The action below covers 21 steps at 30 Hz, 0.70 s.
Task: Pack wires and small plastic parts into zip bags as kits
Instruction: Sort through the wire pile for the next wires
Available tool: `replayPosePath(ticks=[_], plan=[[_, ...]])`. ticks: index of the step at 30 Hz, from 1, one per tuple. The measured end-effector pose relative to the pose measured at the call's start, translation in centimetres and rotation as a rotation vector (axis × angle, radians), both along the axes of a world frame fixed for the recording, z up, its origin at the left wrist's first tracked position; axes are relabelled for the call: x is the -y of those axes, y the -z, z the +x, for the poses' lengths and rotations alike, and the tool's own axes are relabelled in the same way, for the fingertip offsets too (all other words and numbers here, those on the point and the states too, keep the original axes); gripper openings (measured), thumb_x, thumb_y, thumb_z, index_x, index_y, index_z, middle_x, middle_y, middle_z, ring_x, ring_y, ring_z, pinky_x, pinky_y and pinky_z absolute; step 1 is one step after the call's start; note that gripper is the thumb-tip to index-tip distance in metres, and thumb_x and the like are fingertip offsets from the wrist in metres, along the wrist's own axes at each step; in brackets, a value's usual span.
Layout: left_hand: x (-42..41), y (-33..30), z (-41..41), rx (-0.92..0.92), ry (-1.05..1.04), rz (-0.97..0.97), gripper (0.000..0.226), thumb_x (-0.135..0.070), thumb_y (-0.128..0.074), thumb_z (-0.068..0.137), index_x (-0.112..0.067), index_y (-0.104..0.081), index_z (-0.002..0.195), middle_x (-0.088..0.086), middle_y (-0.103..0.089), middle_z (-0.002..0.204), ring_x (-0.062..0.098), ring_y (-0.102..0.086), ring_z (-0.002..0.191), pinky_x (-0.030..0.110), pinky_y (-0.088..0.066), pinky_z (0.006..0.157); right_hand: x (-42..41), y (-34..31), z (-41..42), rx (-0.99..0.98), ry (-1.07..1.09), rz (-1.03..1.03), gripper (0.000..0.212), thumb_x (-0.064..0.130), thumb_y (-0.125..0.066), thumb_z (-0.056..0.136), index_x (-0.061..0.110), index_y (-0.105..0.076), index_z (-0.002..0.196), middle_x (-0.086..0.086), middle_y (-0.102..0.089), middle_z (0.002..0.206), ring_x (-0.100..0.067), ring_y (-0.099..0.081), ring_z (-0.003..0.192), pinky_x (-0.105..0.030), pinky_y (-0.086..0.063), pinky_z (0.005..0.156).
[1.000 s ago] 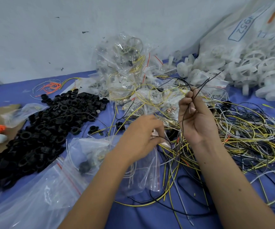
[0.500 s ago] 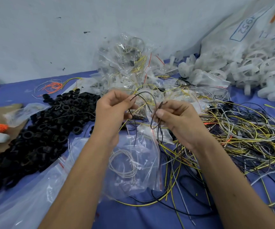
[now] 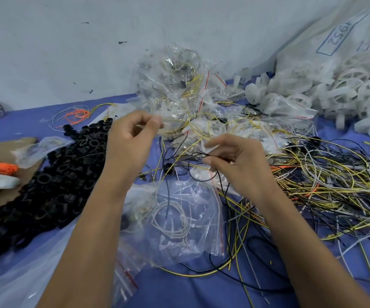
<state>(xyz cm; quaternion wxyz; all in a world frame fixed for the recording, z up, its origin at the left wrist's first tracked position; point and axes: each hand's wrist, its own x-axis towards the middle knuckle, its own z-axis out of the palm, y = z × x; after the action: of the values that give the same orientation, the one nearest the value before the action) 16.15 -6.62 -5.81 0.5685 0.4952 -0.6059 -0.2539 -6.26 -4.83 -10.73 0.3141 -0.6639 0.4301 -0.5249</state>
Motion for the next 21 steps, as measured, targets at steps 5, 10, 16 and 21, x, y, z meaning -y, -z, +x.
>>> replayPosePath(ticks=[5,10,16,21], plan=[[-0.8,-0.7,-2.0,0.545,0.231,-0.001,0.013,-0.039,-0.084,0.077,-0.034,-0.073,0.08,-0.024,-0.062,0.076,0.005,-0.056,0.059,0.015,-0.04,0.062,-0.1,-0.1,1.2,-0.29,0.013,-0.193,0.009,0.006,-0.08,0.084,0.011,-0.08,0.092,0.007,-0.075,0.077,0.003,-0.066,0.069,-0.011,-0.046,0.066],[-1.0,0.2,-3.2,0.637,0.3,0.164,0.01,-0.016,-0.086,0.081,-0.017,-0.076,0.082,-0.008,-0.07,0.071,0.004,-0.068,0.059,0.027,-0.059,0.064,0.0,0.0,0.8,-0.312,0.043,-0.287,0.01,0.001,-0.08,0.082,0.01,-0.081,0.087,0.006,-0.07,0.072,0.0,-0.06,0.064,-0.012,-0.042,0.062],[-1.0,-0.1,-2.6,0.548,0.351,0.249,0.011,-0.004,-0.086,0.079,-0.01,-0.077,0.081,-0.002,-0.073,0.064,0.018,-0.074,0.061,0.039,-0.064,0.065,-0.2,0.0,1.3,-0.108,0.029,-0.209,0.017,-0.001,-0.081,0.079,0.014,-0.08,0.085,0.013,-0.074,0.074,-0.001,-0.068,0.068,-0.01,-0.048,0.066],[-0.8,-0.2,-2.3,0.441,0.274,0.215,0.01,0.0,-0.08,0.084,-0.009,-0.076,0.081,0.005,-0.072,0.064,0.019,-0.071,0.055,0.038,-0.063,0.058,-0.3,-0.2,1.4,-0.057,0.038,-0.173,0.01,0.011,-0.082,0.082,0.019,-0.077,0.086,0.012,-0.073,0.074,-0.003,-0.063,0.063,-0.023,-0.052,0.062]])
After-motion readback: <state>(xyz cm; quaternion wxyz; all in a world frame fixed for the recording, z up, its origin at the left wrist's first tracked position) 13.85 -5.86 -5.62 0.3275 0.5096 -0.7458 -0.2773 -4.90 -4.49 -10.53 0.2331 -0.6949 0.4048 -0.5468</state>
